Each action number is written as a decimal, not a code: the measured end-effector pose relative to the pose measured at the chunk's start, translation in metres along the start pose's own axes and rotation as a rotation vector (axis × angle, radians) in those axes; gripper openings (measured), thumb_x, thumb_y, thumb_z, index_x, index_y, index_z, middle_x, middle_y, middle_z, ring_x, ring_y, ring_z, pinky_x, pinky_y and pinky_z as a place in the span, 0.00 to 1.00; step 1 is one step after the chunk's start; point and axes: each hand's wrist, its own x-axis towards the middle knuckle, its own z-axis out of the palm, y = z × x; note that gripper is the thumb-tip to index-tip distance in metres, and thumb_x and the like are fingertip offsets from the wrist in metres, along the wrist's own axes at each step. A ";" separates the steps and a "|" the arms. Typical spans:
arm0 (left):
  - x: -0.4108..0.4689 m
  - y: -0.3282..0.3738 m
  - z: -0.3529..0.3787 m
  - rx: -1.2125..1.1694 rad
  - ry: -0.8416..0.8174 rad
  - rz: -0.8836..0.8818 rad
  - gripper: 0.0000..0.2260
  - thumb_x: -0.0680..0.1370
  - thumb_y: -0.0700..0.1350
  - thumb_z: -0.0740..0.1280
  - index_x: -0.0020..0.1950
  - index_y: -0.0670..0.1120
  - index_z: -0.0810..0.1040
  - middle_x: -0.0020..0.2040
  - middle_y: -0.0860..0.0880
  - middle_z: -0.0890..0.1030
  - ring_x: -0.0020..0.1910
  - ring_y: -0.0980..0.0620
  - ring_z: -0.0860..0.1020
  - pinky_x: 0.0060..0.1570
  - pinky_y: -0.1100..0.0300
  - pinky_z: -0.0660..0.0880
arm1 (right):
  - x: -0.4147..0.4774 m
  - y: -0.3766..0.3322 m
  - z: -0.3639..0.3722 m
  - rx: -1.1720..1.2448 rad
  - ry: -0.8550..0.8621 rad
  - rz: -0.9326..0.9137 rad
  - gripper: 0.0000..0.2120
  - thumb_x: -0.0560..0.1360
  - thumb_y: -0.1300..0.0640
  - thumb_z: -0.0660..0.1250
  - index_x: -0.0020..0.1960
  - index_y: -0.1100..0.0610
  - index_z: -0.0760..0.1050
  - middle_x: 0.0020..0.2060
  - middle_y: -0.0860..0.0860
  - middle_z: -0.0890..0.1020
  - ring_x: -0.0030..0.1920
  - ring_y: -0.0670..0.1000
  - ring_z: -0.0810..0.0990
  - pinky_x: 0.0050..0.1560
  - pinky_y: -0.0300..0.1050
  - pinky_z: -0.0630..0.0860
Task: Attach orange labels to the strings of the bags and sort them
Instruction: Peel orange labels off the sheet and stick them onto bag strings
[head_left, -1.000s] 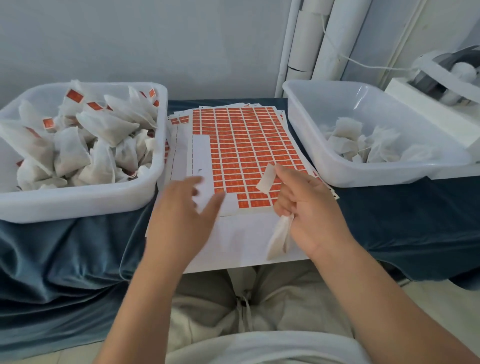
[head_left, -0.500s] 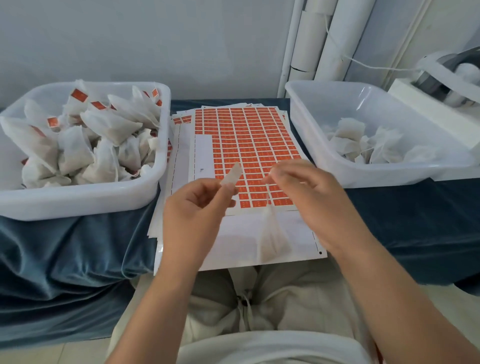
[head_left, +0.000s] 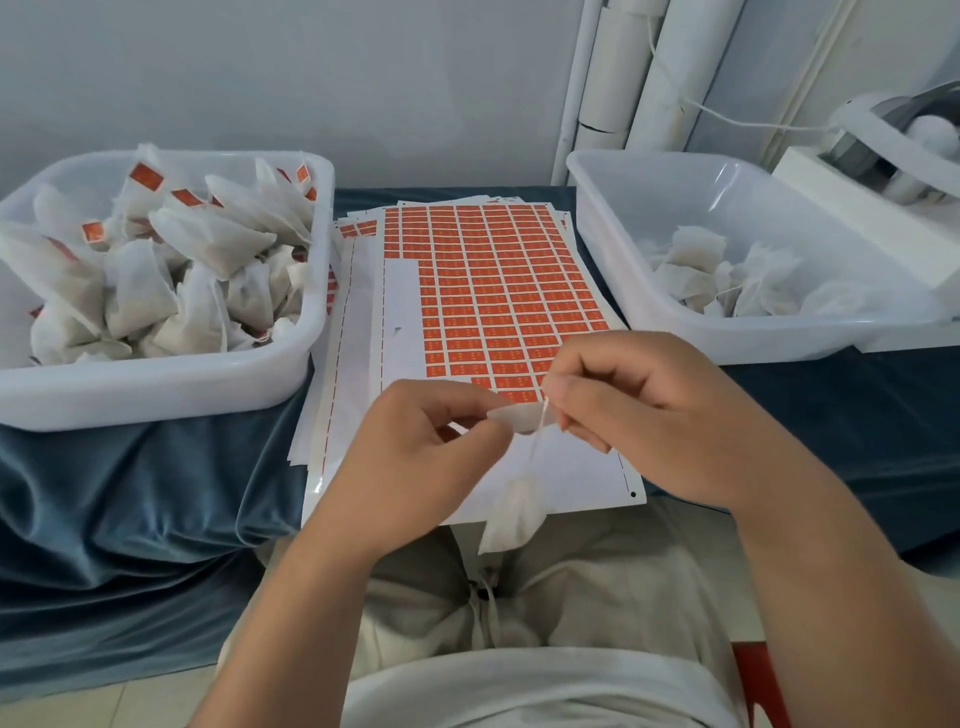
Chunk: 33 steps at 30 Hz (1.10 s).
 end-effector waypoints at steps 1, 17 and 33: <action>-0.001 0.001 0.001 -0.005 -0.018 -0.005 0.13 0.80 0.39 0.70 0.45 0.56 0.90 0.37 0.54 0.85 0.30 0.50 0.76 0.31 0.60 0.75 | 0.001 0.001 0.001 0.005 -0.003 0.004 0.19 0.82 0.56 0.64 0.35 0.39 0.75 0.30 0.41 0.77 0.32 0.44 0.74 0.34 0.36 0.71; -0.004 0.006 -0.002 0.155 -0.174 0.012 0.15 0.74 0.52 0.60 0.34 0.52 0.84 0.35 0.52 0.84 0.35 0.47 0.81 0.41 0.39 0.80 | 0.010 0.016 0.010 0.028 -0.003 0.140 0.12 0.81 0.60 0.64 0.42 0.56 0.82 0.37 0.44 0.85 0.40 0.45 0.84 0.41 0.36 0.80; 0.012 -0.020 -0.007 -0.297 -0.172 -0.218 0.23 0.80 0.60 0.59 0.34 0.51 0.84 0.30 0.49 0.78 0.30 0.54 0.70 0.39 0.61 0.74 | 0.018 0.019 0.019 0.634 0.059 0.204 0.18 0.77 0.62 0.61 0.31 0.51 0.78 0.41 0.54 0.87 0.40 0.52 0.87 0.40 0.39 0.82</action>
